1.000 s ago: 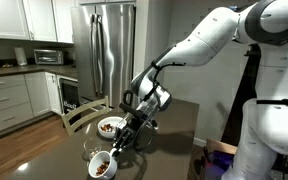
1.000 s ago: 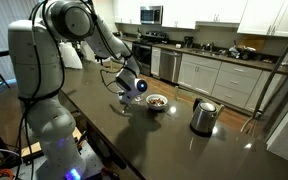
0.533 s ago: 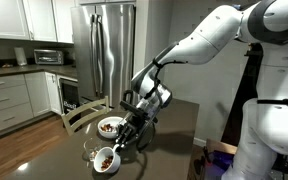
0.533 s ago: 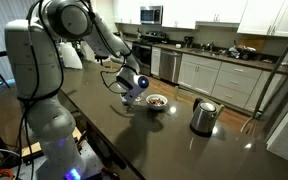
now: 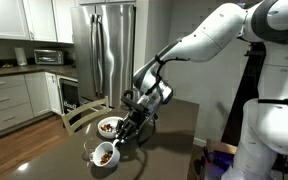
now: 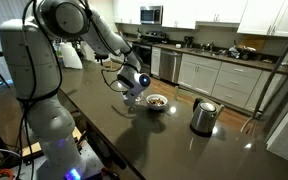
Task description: Pour the contents from the white cup into the white bowl
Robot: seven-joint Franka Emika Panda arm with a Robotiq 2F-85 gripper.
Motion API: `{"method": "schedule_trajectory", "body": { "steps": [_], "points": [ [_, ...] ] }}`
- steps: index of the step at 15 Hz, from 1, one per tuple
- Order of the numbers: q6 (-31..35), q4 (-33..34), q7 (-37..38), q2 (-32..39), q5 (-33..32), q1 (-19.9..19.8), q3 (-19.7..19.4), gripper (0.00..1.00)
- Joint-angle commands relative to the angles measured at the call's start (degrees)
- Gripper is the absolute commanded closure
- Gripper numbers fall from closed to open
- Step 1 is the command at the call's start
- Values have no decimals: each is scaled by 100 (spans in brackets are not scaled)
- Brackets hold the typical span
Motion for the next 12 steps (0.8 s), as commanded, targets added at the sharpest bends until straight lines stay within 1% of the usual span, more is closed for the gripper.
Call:
{"method": "schedule_trajectory", "body": {
  "steps": [1, 7, 12],
  "points": [
    [-243, -81, 293, -334, -158, -191, 2, 96],
    [-124, -28, 260, -432, -256, -294, -40, 96],
    [-56, 27, 266, -491, -506, -364, -76, 96]
  ]
}}
